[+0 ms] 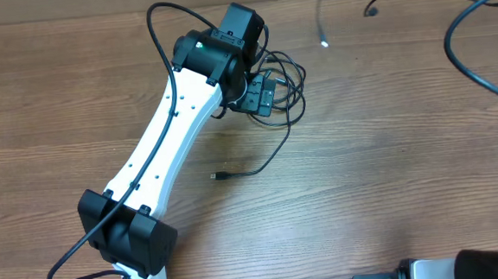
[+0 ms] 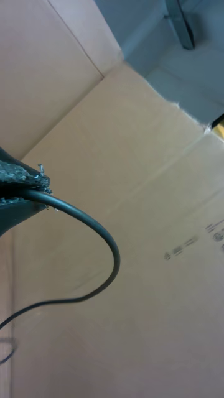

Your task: Untangle cables

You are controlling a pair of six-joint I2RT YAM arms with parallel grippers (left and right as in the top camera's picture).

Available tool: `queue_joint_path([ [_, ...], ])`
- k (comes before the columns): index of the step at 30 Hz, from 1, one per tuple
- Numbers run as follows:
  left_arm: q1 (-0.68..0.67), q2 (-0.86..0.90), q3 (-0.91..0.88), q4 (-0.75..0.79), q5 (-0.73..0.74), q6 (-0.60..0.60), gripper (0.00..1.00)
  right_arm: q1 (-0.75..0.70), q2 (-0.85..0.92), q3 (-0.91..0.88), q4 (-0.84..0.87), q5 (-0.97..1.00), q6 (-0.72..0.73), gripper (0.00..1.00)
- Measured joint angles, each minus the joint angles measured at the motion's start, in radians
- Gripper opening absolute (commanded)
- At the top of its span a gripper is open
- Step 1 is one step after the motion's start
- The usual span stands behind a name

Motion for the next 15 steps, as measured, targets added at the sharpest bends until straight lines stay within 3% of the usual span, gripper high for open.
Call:
queue_joint_path([
  [6, 0.000, 0.000, 0.000, 0.000, 0.000, 0.000, 1.00, -0.011, 0.128, 0.002, -0.120, 0.063, 0.002, 0.04],
  [15, 0.000, 0.000, 0.000, 0.000, 0.000, 0.000, 0.99, -0.151, 0.303, 0.002, -0.147, 0.170, -0.041, 0.04],
])
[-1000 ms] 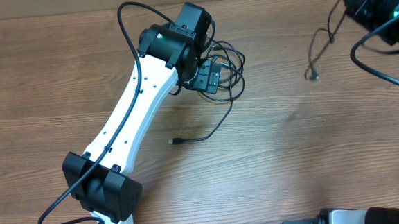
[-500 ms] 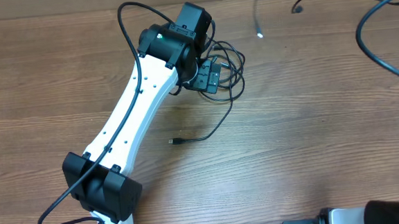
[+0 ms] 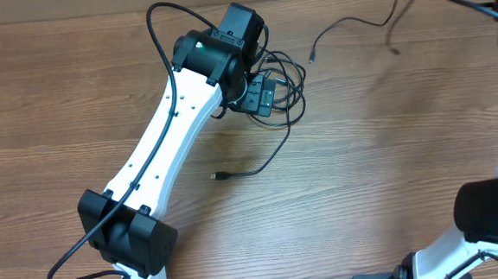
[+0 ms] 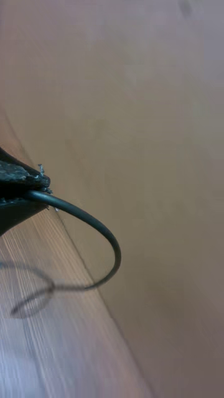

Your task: Untangle cables

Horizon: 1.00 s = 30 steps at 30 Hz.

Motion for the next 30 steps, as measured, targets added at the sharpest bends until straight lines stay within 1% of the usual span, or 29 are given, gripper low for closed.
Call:
queue_joint_path([
  [2, 0.000, 0.000, 0.000, 0.000, 0.000, 0.000, 1.00, -0.029, 0.014, 0.000, 0.003, 0.010, -0.031, 0.04],
  [3, 0.000, 0.000, 0.000, 0.000, 0.000, 0.000, 1.00, -0.040, 0.022, 0.000, 0.005, 0.015, -0.046, 0.07],
  [4, 0.000, 0.000, 0.000, 0.000, 0.000, 0.000, 1.00, -0.051, 0.032, 0.000, 0.006, 0.019, -0.060, 0.16],
  [6, 0.000, 0.000, 0.000, 0.000, 0.000, 0.000, 0.99, -0.067, 0.055, 0.000, 0.005, 0.037, -0.076, 0.45],
  [7, 0.000, 0.000, 0.000, 0.000, 0.000, 0.000, 1.00, -0.070, 0.067, 0.000, 0.007, 0.045, -0.089, 0.67],
  [8, 0.000, 0.000, 0.000, 0.000, 0.000, 0.000, 1.00, -0.075, 0.081, 0.000, 0.005, 0.055, -0.095, 0.82],
  [9, 0.000, 0.000, 0.000, 0.000, 0.000, 0.000, 1.00, -0.076, 0.099, 0.000, -0.001, 0.068, -0.099, 0.92],
  [10, 0.000, 0.000, 0.000, 0.000, 0.000, 0.000, 1.00, -0.079, 0.116, 0.000, -0.008, 0.081, -0.105, 0.99],
  [15, 0.000, 0.000, 0.000, 0.000, 0.000, 0.000, 0.99, -0.085, 0.193, 0.000, -0.071, 0.139, -0.127, 1.00],
  [20, 0.000, 0.000, 0.000, 0.000, 0.000, 0.000, 1.00, -0.086, 0.200, 0.000, -0.117, 0.212, -0.136, 1.00],
  [25, 0.000, 0.000, 0.000, 0.000, 0.000, 0.000, 1.00, -0.087, 0.200, 0.000, -0.216, 0.341, -0.143, 1.00],
  [30, 0.000, 0.000, 0.000, 0.000, 0.000, 0.000, 1.00, -0.087, 0.203, 0.000, -0.272, 0.384, -0.185, 1.00],
])
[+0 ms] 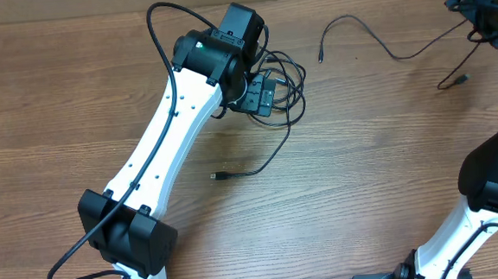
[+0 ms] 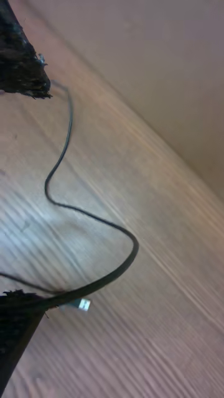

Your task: Untangle cables

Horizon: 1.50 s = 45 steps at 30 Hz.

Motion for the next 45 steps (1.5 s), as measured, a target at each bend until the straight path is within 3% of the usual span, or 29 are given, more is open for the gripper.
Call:
queue_joint_path([
  [9, 0.000, 0.000, 0.000, 0.000, 0.000, 0.000, 0.99, 0.000, 0.026, 0.000, -0.018, -0.109, -0.068, 0.93],
  [10, 0.000, 0.000, 0.000, 0.000, 0.000, 0.000, 0.99, 0.000, 0.027, 0.000, -0.018, -0.126, -0.071, 0.85],
  [14, 0.000, 0.000, 0.000, 0.000, 0.000, 0.000, 1.00, 0.000, 0.028, 0.000, -0.018, -0.175, -0.088, 0.37],
  [18, 0.000, 0.000, 0.000, 0.000, 0.000, 0.000, 0.99, 0.000, 0.028, 0.000, -0.005, -0.214, -0.066, 0.04],
  [25, 0.000, 0.000, 0.000, 0.000, 0.000, 0.000, 1.00, -0.010, 0.030, 0.006, 0.150, -0.398, 0.138, 0.04],
  [31, 0.000, 0.000, 0.000, 0.000, 0.000, 0.000, 0.99, -0.072, 0.045, 0.076, 0.538, -0.614, 0.496, 0.05],
  [33, 0.000, 0.000, 0.000, 0.000, 0.000, 0.000, 1.00, -0.098, 0.044, 0.098, 0.579, -0.643, 0.567, 0.20],
  [36, 0.000, 0.000, 0.000, 0.000, 0.000, 0.000, 1.00, -0.127, 0.040, 0.111, 0.475, -0.636, 0.593, 0.74],
  [38, 0.000, 0.000, 0.000, 0.000, 0.000, 0.000, 0.99, -0.135, 0.040, 0.112, 0.349, -0.583, 0.555, 0.95],
  [40, 0.000, 0.000, 0.000, 0.000, 0.000, 0.000, 1.00, -0.135, 0.042, 0.111, 0.228, -0.507, 0.484, 1.00],
  [45, 0.000, 0.000, 0.000, 0.000, 0.000, 0.000, 1.00, -0.127, 0.042, 0.109, 0.018, -0.228, 0.300, 1.00],
])
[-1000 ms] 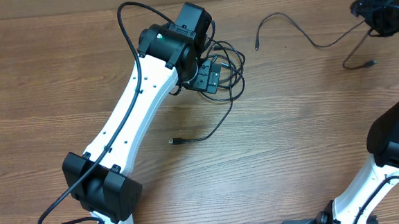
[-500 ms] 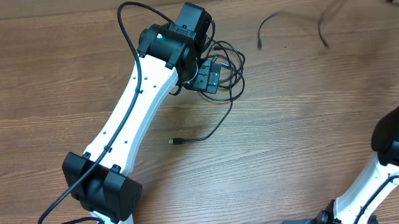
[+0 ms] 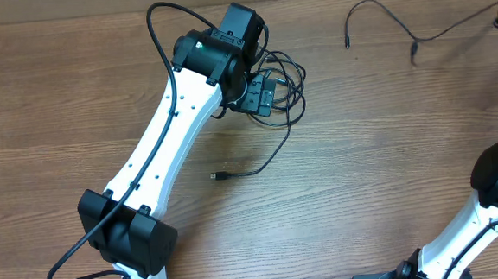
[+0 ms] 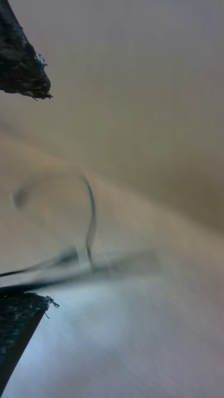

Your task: Untangle cables

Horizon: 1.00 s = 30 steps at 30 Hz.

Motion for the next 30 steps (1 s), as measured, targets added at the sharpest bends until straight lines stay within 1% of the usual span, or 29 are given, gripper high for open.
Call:
queue_joint_path([
  [4, 0.000, 0.000, 0.000, 0.000, 0.000, 0.000, 1.00, -0.004, 0.000, 0.000, -0.058, 0.160, -0.126, 1.00],
  [7, 0.000, 0.000, 0.000, 0.000, 0.000, 0.000, 1.00, -0.005, 0.000, 0.000, -0.091, 0.222, -0.174, 1.00],
  [11, 0.000, 0.000, 0.000, 0.000, 0.000, 0.000, 1.00, -0.006, 0.000, 0.000, -0.138, 0.281, -0.207, 1.00],
  [15, 0.000, 0.000, 0.000, 0.000, 0.000, 0.000, 1.00, -0.005, 0.000, -0.002, -0.185, 0.386, -0.222, 1.00],
  [19, 0.000, 0.000, 0.000, 0.000, 0.000, 0.000, 0.99, -0.006, 0.000, -0.022, -0.196, 0.461, -0.229, 1.00],
  [23, 0.000, 0.000, 0.000, 0.000, 0.000, 0.000, 0.99, -0.006, 0.000, -0.057, -0.166, 0.426, -0.253, 0.97],
  [30, 0.000, 0.000, 0.000, 0.000, 0.000, 0.000, 0.99, 0.003, 0.000, -0.198, -0.024, 0.231, -0.422, 1.00],
])
